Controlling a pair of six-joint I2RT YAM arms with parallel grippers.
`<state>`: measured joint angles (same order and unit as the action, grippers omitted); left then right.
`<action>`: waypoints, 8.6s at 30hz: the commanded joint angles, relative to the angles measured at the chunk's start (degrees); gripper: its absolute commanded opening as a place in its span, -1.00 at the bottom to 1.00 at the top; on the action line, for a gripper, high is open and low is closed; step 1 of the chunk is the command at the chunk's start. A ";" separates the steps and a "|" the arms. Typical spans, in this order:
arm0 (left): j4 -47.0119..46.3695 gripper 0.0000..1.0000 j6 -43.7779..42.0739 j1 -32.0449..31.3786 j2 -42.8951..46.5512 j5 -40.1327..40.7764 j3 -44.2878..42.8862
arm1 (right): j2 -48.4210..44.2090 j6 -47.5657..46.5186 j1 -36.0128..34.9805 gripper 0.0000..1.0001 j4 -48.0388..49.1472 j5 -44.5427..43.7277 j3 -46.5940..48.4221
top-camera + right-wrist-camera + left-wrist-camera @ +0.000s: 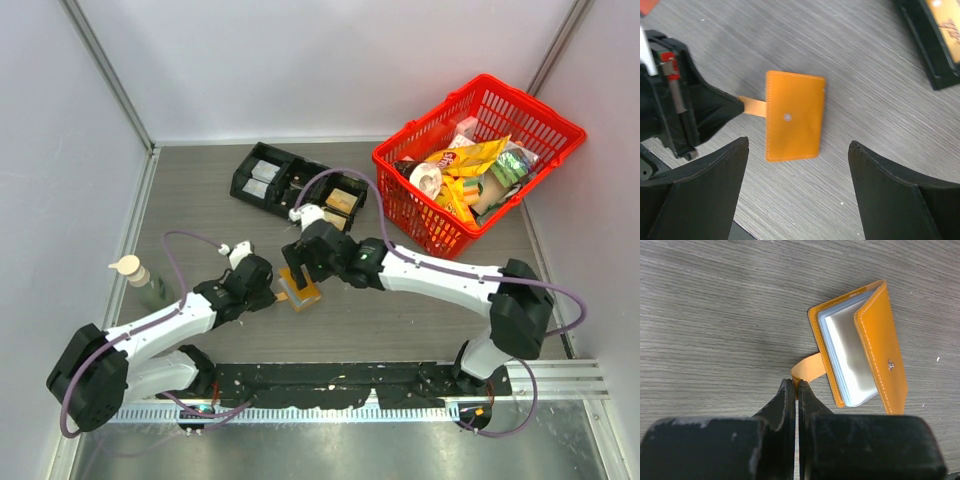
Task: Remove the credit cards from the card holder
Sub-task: Open the card holder at the center of the board, then remove the credit card from the card holder.
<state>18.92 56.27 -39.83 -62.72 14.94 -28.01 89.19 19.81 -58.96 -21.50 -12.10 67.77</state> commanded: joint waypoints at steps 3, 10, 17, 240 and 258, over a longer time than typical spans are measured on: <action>0.77 -1.00 -1.16 0.28 1.19 0.53 -1.96 | 6.78 -4.52 -5.81 0.71 1.46 -1.87 4.83; 0.94 -1.00 -0.81 0.28 1.81 -0.35 -2.31 | 10.13 -4.43 -7.84 0.71 4.27 -6.44 2.28; -0.45 -1.00 3.49 0.28 5.76 -0.79 0.93 | 8.20 -0.75 -7.75 0.71 15.06 -4.87 -5.00; -9.16 0.10 20.90 -13.69 -9.53 2.02 -6.53 | 5.29 19.30 16.95 -0.80 42.68 31.52 -38.94; -7.14 0.12 17.12 -10.26 -8.56 6.68 -9.52 | 6.53 19.91 17.12 -0.81 43.56 32.58 -39.03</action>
<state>12.86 75.42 -51.55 -69.87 19.77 -35.46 93.80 40.75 -41.85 25.30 22.87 30.09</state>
